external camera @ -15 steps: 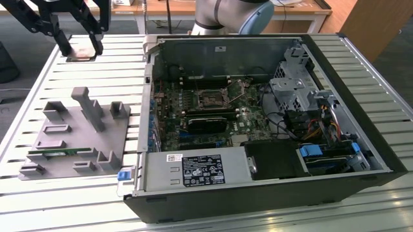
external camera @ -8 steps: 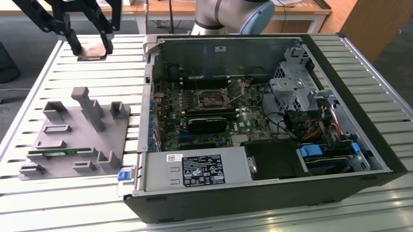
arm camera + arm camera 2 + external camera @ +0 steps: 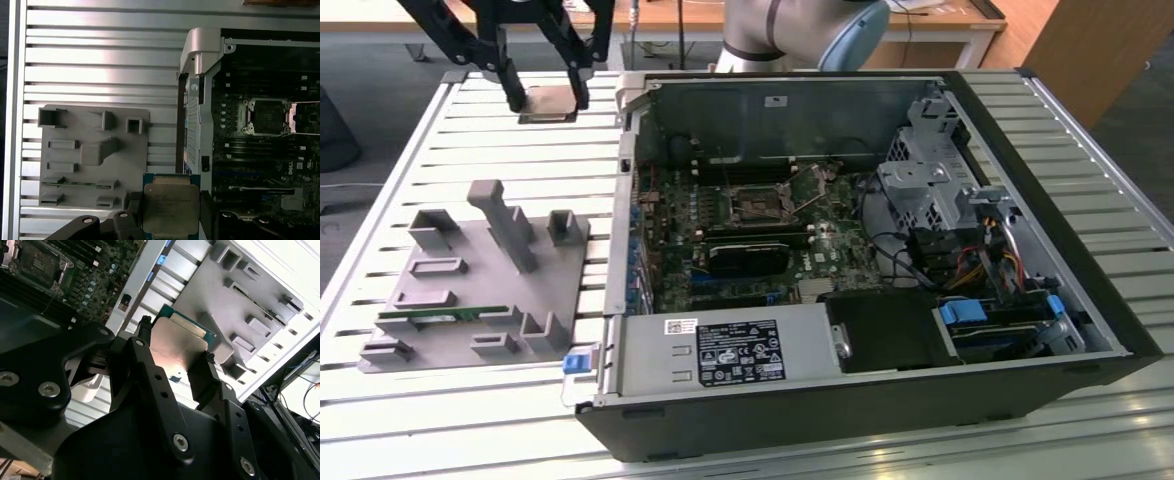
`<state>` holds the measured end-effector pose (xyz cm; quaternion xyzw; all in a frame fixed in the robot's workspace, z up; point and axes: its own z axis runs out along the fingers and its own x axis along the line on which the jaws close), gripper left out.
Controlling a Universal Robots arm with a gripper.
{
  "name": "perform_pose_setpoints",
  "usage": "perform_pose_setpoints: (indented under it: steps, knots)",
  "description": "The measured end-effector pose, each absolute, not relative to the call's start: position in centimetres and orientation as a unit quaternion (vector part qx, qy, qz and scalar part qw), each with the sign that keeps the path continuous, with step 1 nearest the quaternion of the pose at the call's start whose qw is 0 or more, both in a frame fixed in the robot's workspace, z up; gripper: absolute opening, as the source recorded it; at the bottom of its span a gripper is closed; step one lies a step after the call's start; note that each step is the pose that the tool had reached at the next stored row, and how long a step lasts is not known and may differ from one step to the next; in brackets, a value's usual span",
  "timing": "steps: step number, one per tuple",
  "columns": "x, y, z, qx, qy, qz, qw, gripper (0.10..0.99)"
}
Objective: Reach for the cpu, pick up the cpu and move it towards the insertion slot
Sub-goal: 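Pick up the cpu and move it towards the insertion slot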
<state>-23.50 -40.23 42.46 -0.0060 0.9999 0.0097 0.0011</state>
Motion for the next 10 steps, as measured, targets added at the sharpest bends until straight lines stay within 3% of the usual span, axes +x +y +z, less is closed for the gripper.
perform_pose_setpoints:
  steps: [10]
  knots:
    - [-21.2, -40.1, 42.4, -0.006, 1.0, 0.01, 0.001, 0.541]
